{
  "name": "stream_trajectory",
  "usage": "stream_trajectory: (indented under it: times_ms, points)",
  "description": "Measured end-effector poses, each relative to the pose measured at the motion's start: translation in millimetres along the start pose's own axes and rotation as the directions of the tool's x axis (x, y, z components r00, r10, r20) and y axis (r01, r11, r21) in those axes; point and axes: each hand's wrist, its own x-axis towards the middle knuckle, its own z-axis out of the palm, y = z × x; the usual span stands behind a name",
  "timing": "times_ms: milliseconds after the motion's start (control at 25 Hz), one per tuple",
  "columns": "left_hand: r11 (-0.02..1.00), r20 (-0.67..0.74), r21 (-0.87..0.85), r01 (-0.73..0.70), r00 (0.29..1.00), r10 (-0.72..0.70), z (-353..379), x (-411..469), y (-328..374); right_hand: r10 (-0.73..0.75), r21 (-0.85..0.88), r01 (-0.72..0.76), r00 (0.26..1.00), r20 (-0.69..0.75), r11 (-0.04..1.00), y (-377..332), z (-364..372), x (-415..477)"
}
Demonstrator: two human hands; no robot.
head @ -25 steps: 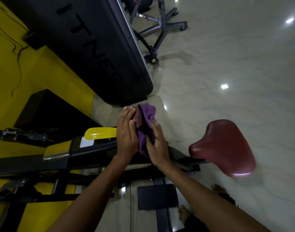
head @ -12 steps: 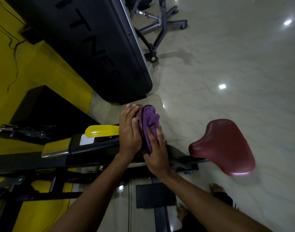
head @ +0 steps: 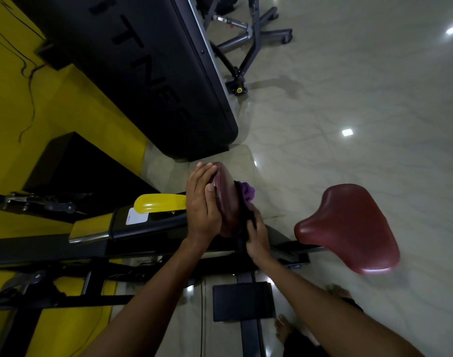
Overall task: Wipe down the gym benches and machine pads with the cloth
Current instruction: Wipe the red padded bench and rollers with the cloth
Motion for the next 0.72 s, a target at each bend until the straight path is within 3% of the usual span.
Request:
stream_trajectory:
  times_ms: [120,160,320,440,520,600,680,720]
  points:
    - [1.000,0.000,-0.012,0.002,1.000,-0.002,0.1,0.6,1.6,0.165,-0.095,-0.168,0.986,-0.037,0.981,-38.7,5.5,53.5]
    - [1.000,0.001,-0.018,-0.001,1.000,0.001,-0.1,-0.1,2.5,0.160,-0.124,-0.162,0.987,-0.029,0.979,-57.6,7.8,66.0]
    - [1.000,0.012,-0.020,-0.005,1.000,0.005,-1.2,0.2,0.3,-0.171,-0.055,0.173,0.984,0.047,0.983,-113.4,18.0,50.2]
    - [1.000,0.007,-0.007,-0.016,1.000,0.016,-0.4,0.1,0.2,-0.333,-0.062,0.333,0.943,0.017,0.941,-73.1,18.0,14.0]
    - [1.000,0.001,-0.003,-0.007,1.000,0.007,-0.5,0.6,0.8,-0.238,-0.062,0.238,0.971,0.012,0.969,-36.5,13.0,10.3]
    - [1.000,-0.007,0.005,-0.008,1.000,0.008,0.2,0.1,1.5,0.028,-0.044,-0.029,0.999,-0.029,0.999,-22.5,8.3,30.1]
    - [1.000,-0.004,0.005,0.000,1.000,0.000,-0.4,0.3,2.9,0.253,-0.173,-0.251,0.967,-0.015,0.952,-39.8,6.5,58.6]
    - [1.000,-0.002,0.007,0.004,1.000,-0.004,-0.7,0.5,3.6,0.275,-0.239,-0.268,0.961,-0.004,0.933,-52.0,5.9,69.9]
